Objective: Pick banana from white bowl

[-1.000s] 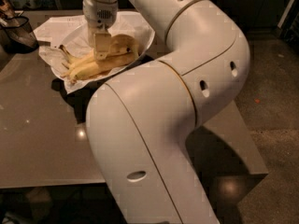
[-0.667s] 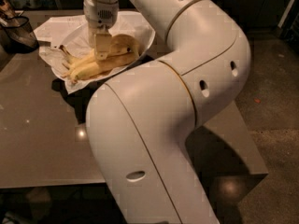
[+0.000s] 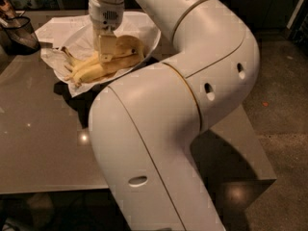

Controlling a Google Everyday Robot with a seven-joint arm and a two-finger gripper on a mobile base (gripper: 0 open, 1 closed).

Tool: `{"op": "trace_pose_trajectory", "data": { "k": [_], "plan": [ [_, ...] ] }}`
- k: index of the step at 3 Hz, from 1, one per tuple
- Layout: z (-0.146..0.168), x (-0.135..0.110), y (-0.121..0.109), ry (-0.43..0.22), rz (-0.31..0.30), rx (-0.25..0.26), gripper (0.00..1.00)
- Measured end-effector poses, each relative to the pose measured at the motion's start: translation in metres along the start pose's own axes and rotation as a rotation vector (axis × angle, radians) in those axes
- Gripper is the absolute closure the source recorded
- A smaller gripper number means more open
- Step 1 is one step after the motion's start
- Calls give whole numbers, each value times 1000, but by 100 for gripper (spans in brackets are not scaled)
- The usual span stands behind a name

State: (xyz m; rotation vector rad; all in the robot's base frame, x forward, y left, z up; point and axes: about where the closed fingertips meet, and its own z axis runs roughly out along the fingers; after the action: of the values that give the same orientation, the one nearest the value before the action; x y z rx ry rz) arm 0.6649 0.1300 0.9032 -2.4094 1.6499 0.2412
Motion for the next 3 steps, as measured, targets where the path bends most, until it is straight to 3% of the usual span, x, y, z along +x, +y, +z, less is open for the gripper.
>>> {"op": "trace_pose_trajectory", "data": {
  "k": [3],
  "plan": [
    [5,4,1,-15,10,-32,51]
  ]
}}
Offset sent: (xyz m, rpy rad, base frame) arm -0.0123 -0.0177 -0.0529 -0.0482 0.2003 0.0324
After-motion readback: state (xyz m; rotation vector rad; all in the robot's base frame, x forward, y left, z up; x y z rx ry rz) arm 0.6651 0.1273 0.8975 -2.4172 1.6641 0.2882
